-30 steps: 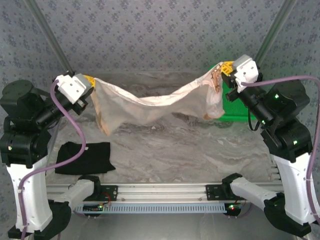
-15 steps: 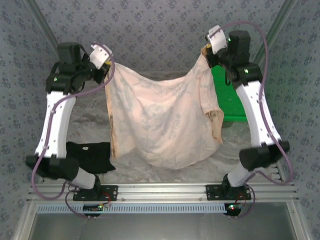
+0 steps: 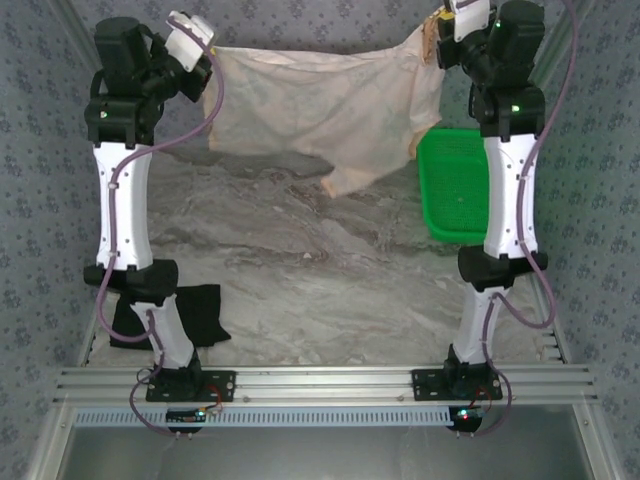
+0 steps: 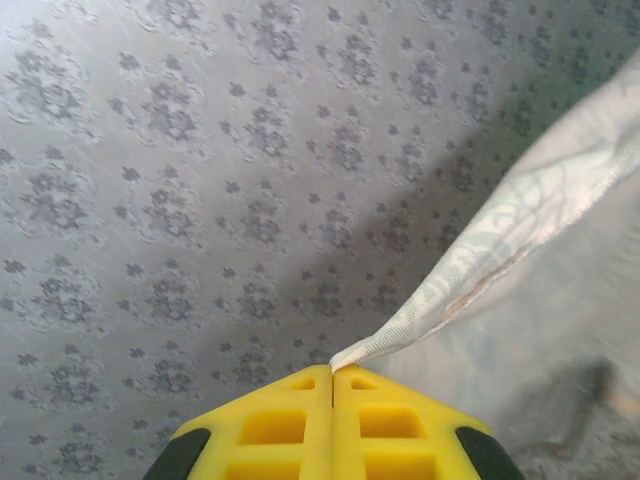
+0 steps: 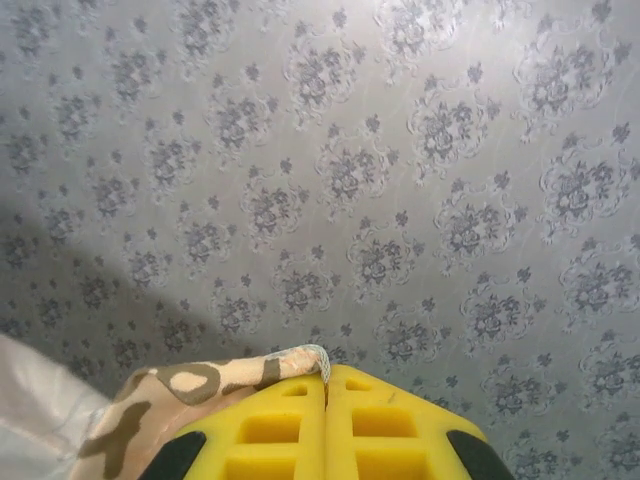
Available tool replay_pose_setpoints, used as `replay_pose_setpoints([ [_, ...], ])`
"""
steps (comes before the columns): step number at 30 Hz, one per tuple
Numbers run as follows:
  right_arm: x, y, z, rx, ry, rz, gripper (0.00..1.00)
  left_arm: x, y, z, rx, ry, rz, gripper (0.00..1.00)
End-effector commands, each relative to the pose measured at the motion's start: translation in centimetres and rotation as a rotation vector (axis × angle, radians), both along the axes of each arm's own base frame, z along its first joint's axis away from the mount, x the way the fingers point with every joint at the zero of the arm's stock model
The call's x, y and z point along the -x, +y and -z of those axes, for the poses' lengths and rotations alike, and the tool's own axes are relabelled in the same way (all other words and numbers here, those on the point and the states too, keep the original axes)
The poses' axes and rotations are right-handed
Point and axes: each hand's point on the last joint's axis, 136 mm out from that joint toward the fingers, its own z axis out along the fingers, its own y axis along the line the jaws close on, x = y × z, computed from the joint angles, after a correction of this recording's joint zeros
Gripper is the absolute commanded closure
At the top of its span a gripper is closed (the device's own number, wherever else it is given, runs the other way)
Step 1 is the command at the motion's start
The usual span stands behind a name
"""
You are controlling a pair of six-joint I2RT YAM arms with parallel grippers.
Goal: Fold the inside-out t-shirt
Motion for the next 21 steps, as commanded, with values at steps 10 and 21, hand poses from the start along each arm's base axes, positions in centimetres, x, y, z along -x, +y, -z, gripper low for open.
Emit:
replay_pose_setpoints([
  [10, 14.8, 9.0, 23.8, 0.262, 0.384, -0.24, 1.0, 13.4, 0.2, 23.6, -0.196, 0.286, 0.129, 0.99],
  [21, 26.2, 7.1, 42.1, 0.414, 0.951, -0.195, 0.65, 20.6, 0.0, 30.6, -0.245, 0.458, 0.06, 0.22],
])
